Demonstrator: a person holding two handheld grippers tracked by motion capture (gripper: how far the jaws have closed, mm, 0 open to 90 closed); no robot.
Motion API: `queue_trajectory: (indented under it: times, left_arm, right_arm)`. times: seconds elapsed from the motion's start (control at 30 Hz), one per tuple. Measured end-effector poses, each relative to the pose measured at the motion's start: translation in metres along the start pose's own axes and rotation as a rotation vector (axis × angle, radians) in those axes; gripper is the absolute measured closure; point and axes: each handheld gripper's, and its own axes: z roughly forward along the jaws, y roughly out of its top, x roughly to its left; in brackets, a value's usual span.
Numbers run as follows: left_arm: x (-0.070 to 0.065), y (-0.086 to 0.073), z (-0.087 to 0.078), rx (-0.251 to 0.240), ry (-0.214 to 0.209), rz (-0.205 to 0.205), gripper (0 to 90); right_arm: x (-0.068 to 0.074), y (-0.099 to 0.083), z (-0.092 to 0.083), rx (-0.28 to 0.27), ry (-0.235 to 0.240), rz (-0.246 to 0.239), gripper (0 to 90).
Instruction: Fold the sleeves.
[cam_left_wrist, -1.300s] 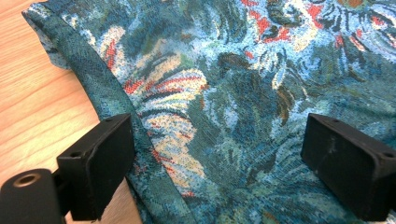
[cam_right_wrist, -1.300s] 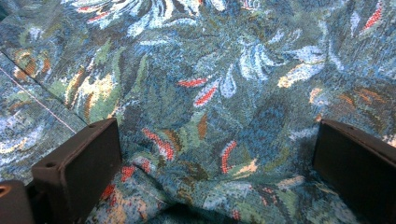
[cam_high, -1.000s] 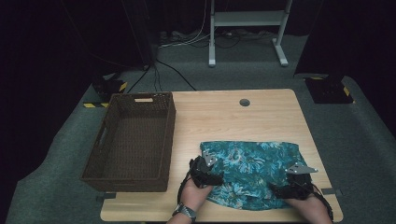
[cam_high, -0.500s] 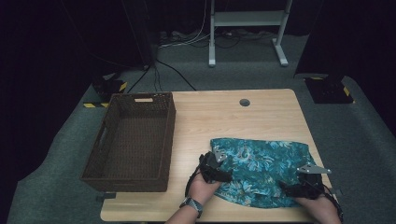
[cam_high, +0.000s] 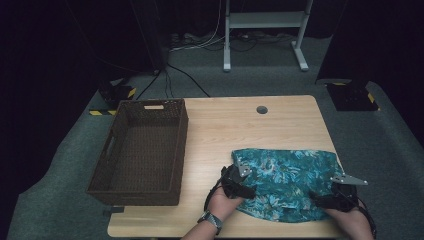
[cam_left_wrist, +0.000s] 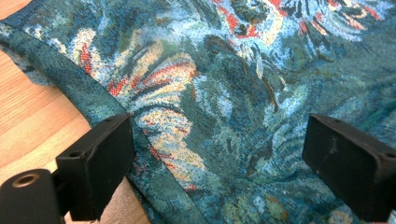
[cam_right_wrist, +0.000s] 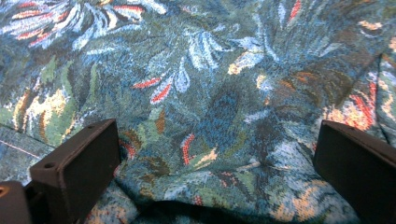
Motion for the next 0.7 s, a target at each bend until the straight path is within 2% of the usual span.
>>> queue_trajectory:
  times: [0.07, 0.1, 0.17, 0.2, 0.23, 0.33, 0.53, 0.7]
  left_arm:
    - [0.004, 0.000, -0.004, -0.016, -0.019, -0.041, 7.6]
    - [0.004, 0.000, -0.004, -0.016, -0.019, -0.041, 7.1]
    - [0.010, -0.001, -0.009, -0.038, -0.014, -0.051, 6.5]
    - [0.010, -0.001, -0.009, -0.038, -0.014, -0.051, 6.1]
    - [0.016, 0.000, -0.011, -0.046, -0.012, -0.063, 5.6]
    - [0.024, 0.000, -0.015, -0.061, -0.011, -0.080, 5.4]
    - [0.042, 0.006, -0.015, -0.085, -0.014, -0.094, 2.4]
    - [0.055, 0.011, -0.011, -0.104, -0.012, -0.106, 2.2]
  right_arm:
    - [0.001, 0.003, -0.004, -0.026, -0.027, -0.009, 1.7]
    - [0.001, 0.003, -0.004, -0.026, -0.027, -0.009, 1.7]
    - [0.005, 0.009, -0.009, -0.075, -0.051, -0.025, 1.7]
    - [0.005, 0.009, -0.009, -0.075, -0.051, -0.025, 1.7]
    - [0.009, 0.013, -0.010, -0.099, -0.056, -0.038, 1.7]
    - [0.017, 0.017, -0.010, -0.126, -0.055, -0.058, 1.4]
    - [0.038, 0.027, -0.008, -0.166, -0.003, -0.094, 1.7]
    - [0.059, 0.032, -0.004, -0.173, 0.039, -0.132, 1.7]
